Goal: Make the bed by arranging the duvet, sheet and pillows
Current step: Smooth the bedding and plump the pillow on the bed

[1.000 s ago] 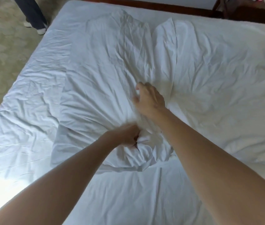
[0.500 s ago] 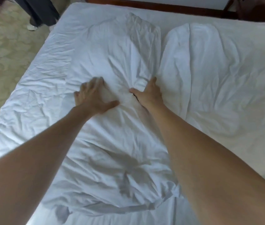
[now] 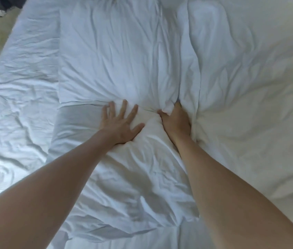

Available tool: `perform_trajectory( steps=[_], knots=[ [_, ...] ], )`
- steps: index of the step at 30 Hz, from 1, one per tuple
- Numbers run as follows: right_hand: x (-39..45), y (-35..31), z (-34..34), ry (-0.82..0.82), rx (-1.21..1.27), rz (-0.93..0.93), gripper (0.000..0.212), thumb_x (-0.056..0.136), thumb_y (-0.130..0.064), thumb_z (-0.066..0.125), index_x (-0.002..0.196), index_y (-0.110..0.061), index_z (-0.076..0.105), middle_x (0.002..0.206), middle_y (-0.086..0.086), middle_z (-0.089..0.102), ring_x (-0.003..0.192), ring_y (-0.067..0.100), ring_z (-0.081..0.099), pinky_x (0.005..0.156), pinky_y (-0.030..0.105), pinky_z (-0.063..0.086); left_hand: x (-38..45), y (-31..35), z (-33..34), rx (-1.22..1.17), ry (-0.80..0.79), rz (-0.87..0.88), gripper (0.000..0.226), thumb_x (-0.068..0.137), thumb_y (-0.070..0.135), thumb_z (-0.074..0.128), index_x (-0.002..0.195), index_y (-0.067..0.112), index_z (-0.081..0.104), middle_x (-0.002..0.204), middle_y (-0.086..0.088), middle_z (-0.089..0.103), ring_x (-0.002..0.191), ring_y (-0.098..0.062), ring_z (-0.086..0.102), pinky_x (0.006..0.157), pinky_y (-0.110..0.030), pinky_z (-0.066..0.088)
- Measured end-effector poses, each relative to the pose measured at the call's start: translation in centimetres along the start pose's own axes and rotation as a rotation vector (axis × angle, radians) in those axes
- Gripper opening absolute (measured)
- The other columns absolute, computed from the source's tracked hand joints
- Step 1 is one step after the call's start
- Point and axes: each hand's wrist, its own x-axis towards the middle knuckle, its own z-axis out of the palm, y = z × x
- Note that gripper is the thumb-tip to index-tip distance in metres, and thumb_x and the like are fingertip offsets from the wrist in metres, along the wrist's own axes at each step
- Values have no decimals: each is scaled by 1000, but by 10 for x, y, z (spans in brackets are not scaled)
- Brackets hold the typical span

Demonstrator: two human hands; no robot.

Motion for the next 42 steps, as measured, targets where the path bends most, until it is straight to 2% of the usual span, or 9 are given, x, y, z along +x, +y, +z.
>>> perform_trajectory(
  steps=[4,6,8,10,13,17,19,26,42],
  knots=[
    [-6,-11,4,189,-68,-170,58,85,-36,68,133,-14,43,122,8,57,114,30,55,86,42,48,-4,-7,-14,-6,-60,37,80,87,77,19,153,42,-11,164,3,-13,149,-40,-6,119,-56,-3],
    [-1,-23,2,316,-108,-413,52,82,-30,69,127,-13,50,115,9,56,110,29,52,90,45,45,0,-21,-39,-86,-32,118,72,91,64,43,153,32,25,162,-3,20,146,-36,24,118,-46,19],
    [12,-48,4,462,-171,-613,45,83,-30,66,123,-11,58,116,10,60,110,29,54,92,42,40,5,-36,-65,-340,266,185,38,88,38,55,113,14,70,123,-12,67,115,-31,62,98,-32,42],
    [28,-93,13,543,-160,-715,41,89,-32,58,124,-11,61,123,9,61,115,28,55,95,41,38,14,-52,-86,-569,744,125,31,82,29,52,82,5,72,87,-15,73,86,-32,70,81,-32,45],
    [60,-172,32,444,-248,-769,47,93,-37,47,135,-18,56,141,6,52,133,23,46,106,41,32,44,-76,-112,-526,1089,-88,31,83,33,52,100,9,64,107,-13,63,101,-32,58,83,-40,43],
    [107,-194,56,72,-590,-670,59,98,-51,33,154,-31,27,164,0,15,152,23,8,119,58,0,92,-95,-120,-414,624,-209,81,85,67,42,151,22,26,161,2,20,149,-23,14,114,-60,18],
    [123,-159,61,40,-662,-625,64,98,-57,27,156,-35,17,166,-1,7,153,24,2,117,61,-6,108,-88,-104,-306,405,-173,91,80,81,34,155,38,4,164,13,-7,150,-25,-13,110,-73,0],
    [161,-86,74,-171,-852,-479,71,94,-68,3,155,-37,-13,164,4,-20,150,19,-18,117,51,-18,146,-50,-52,-73,280,-106,98,66,95,12,148,49,-17,158,14,-30,141,-41,-33,100,-81,-6],
    [55,-64,74,-197,-865,-288,72,99,-58,6,157,-20,-13,164,9,-17,150,25,-19,107,47,-30,44,0,11,-159,449,-204,64,97,43,21,156,18,18,164,4,12,150,-36,1,116,-63,-5]
  ],
)
